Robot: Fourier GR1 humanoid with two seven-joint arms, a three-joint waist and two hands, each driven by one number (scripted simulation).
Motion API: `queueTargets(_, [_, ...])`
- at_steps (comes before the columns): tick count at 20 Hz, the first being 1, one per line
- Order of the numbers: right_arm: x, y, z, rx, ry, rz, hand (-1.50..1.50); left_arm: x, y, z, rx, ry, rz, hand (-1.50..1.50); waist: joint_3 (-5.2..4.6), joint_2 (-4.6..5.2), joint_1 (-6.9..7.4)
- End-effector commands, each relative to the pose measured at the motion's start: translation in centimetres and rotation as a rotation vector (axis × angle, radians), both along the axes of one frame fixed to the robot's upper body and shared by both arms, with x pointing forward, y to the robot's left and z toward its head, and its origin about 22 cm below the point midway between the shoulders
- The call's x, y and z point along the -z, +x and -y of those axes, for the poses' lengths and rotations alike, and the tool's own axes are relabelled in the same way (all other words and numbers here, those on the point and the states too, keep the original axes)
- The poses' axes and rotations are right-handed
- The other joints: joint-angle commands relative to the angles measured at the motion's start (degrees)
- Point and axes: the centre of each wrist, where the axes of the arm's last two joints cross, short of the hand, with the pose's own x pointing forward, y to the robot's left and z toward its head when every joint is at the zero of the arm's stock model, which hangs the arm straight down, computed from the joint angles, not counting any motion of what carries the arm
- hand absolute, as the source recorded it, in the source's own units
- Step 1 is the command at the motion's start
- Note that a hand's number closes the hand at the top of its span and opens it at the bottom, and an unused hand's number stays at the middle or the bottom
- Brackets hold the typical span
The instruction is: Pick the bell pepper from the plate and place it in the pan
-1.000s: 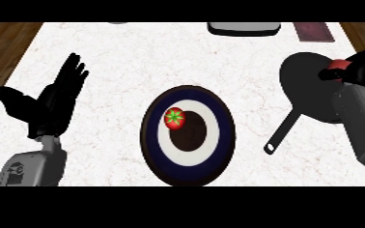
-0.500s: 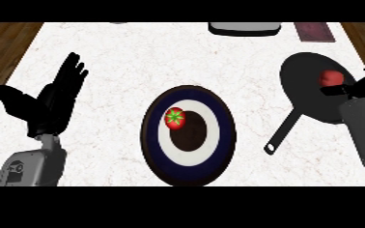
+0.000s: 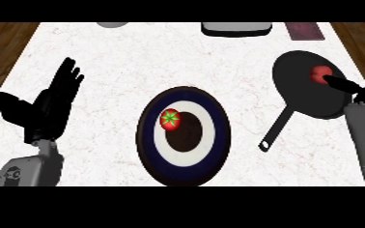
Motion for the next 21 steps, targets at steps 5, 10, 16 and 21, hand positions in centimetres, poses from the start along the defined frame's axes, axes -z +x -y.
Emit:
queueTargets(5, [0.6,-5.9,0.1,-0.043,0.061,0.297,-1.5,0.4,-1.8,0.1,-0.035,0.005,-0.013,0.0,-0.13,-0.75,-1.62])
queueTargets(10, [2.1,-12.5,-1.5,-0.153,0.14,0.383,-1.5,0.0,-1.1,-1.9,-0.055,0.009,-0.009,0.0,-0.18,-0.66,-2.45])
queueTargets(16, [0.0,-20.9,-2.5,-0.157,0.095,0.37,-1.5,-0.8,-0.2,-0.3,-0.007,-0.004,-0.018,0.0,-0.14,0.04,-0.44])
queueTargets(21, [-0.3,-24.2,-5.2,-0.137,0.094,0.355,-1.5,-0.3,-0.7,-0.1,0.008,0.005,0.006,0.0,-0.1,0.2,0.2])
